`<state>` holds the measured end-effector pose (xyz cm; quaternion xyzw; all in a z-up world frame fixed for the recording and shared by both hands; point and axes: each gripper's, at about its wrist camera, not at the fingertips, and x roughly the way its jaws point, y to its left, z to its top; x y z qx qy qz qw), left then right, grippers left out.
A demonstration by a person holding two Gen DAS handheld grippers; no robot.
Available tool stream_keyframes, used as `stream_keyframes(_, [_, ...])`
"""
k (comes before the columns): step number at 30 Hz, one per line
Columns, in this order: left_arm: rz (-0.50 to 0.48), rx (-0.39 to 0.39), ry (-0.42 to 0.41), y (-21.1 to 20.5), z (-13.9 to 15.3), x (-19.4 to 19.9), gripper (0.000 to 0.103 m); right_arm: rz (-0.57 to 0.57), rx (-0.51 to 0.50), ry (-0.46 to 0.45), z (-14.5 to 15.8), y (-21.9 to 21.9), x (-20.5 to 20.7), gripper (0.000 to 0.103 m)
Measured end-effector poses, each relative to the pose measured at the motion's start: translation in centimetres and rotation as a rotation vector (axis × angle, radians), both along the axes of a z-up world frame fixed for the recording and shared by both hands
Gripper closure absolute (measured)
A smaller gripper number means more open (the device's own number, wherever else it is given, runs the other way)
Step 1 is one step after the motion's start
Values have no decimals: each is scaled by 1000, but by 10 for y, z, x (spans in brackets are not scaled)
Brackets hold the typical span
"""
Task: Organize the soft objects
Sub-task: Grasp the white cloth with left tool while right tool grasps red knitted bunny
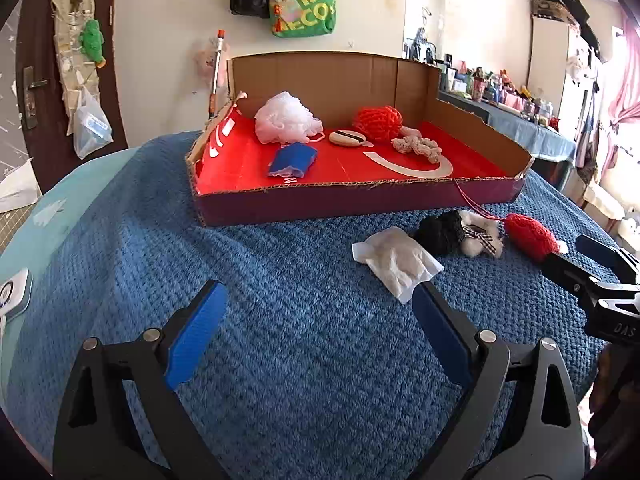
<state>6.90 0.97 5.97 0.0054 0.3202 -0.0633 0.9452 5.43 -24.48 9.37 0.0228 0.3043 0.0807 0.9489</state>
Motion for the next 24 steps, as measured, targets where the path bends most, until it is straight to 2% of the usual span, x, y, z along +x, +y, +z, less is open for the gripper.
stream_keyframes(8, [-86, 8, 69, -8, 5, 26, 8, 20, -42, 63, 7, -2, 21, 0])
stream_keyframes(15, [-184, 20, 136, -28, 2, 47, 9, 60, -47, 163, 2, -8, 44, 2])
stream_keyframes(17, [-200, 19, 152, -32, 0, 52, 11, 72, -48, 186, 0, -9, 49, 9])
stream_keyframes(20, [-243, 10, 193, -38, -6, 62, 27, 85, -55, 224, -5, -10, 55, 26])
stream_keyframes(21, [-250, 9, 207, -39, -9, 65, 34, 89, -52, 234, -7, -9, 57, 28])
stream_keyframes(22, [-257, 8, 223, -41, -12, 68, 42, 97, -43, 246, -10, -10, 58, 34])
stream_keyframes(23, [-266, 1, 236, -42, -15, 69, 46, 103, -35, 252, -11, -10, 58, 43])
stream_keyframes(24, [-272, 1, 248, -43, -18, 71, 47, 108, -33, 255, -13, -10, 59, 46])
